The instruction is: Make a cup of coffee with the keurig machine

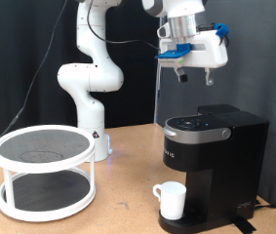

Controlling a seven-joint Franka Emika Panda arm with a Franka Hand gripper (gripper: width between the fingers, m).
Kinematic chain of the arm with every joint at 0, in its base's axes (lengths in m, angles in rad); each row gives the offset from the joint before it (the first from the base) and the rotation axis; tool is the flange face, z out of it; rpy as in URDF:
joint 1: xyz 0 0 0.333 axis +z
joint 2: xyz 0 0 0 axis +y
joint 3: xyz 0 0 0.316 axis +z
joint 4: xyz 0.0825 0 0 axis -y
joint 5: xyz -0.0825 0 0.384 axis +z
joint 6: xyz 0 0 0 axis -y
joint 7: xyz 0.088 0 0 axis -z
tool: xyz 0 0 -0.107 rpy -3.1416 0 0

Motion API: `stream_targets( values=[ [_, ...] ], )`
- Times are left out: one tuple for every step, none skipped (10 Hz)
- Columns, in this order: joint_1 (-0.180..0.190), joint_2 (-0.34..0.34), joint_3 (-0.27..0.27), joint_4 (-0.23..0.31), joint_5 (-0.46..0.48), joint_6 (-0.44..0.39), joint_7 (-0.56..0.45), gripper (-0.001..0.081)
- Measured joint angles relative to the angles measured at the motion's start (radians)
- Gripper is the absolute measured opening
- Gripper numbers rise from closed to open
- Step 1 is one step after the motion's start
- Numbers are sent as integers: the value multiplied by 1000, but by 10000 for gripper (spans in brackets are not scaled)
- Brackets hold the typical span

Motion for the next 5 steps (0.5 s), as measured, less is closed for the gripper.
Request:
stream_targets(
  values=[
    [0, 7, 3, 12, -5, -4, 1, 734],
    [1, 12, 7, 21, -14, -10, 2, 734],
    [1, 19, 12, 28, -29, -22, 3, 734],
    [1, 25, 16, 31, -43, -33, 3, 734],
    [1, 29, 20, 30, -55, -40, 3, 734]
  ],
)
